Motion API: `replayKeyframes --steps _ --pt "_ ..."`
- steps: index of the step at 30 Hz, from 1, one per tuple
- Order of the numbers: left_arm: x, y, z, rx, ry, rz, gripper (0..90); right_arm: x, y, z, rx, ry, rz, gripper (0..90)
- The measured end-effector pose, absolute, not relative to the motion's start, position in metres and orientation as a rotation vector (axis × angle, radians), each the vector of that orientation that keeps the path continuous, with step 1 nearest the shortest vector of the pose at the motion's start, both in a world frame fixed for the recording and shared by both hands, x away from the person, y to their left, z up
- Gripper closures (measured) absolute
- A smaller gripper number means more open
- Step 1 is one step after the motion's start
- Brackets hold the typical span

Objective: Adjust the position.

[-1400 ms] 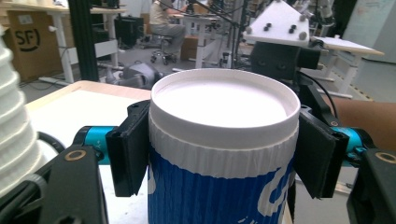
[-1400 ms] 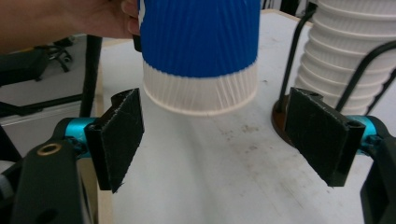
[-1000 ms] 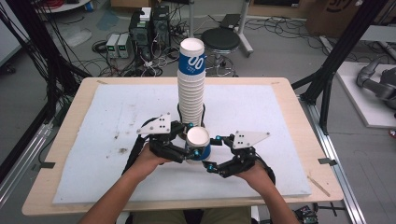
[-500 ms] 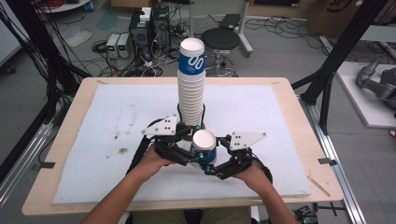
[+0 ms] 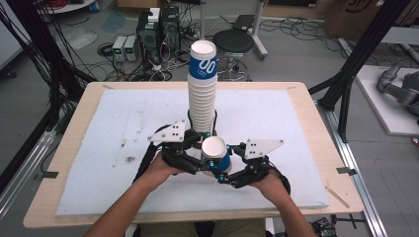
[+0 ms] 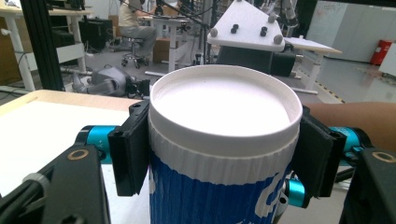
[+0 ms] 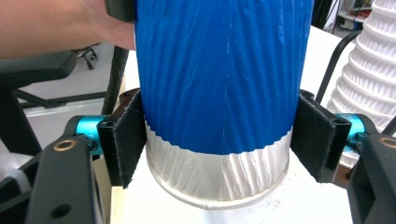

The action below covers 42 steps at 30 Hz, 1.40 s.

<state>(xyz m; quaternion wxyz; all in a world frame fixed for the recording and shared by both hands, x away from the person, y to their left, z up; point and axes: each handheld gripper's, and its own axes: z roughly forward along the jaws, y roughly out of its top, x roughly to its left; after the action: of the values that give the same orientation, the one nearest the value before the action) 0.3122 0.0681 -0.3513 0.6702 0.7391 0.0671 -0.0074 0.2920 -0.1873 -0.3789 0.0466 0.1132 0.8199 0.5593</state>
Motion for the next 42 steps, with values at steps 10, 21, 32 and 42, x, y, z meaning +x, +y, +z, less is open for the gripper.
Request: replayKeyframes --steps 10,21,32,42 --pt "0.311 0.069 -0.352 1.732 0.216 -0.054 16.1 0.290 -0.189 -0.374 0.304 2.568 1.625 28.8" --pt "0.311 0.079 -0.350 1.782 0.210 -0.048 16.1 0.292 -0.201 -0.370 0.305 2.613 1.505 28.8" --pt "0.315 0.080 -0.338 1.894 0.202 -0.022 16.0 0.298 -0.199 -0.359 0.224 2.720 1.252 28.7" --pt "0.314 0.073 -0.335 1.960 0.187 -0.036 16.1 0.300 -0.189 -0.348 0.128 2.776 1.085 28.7"
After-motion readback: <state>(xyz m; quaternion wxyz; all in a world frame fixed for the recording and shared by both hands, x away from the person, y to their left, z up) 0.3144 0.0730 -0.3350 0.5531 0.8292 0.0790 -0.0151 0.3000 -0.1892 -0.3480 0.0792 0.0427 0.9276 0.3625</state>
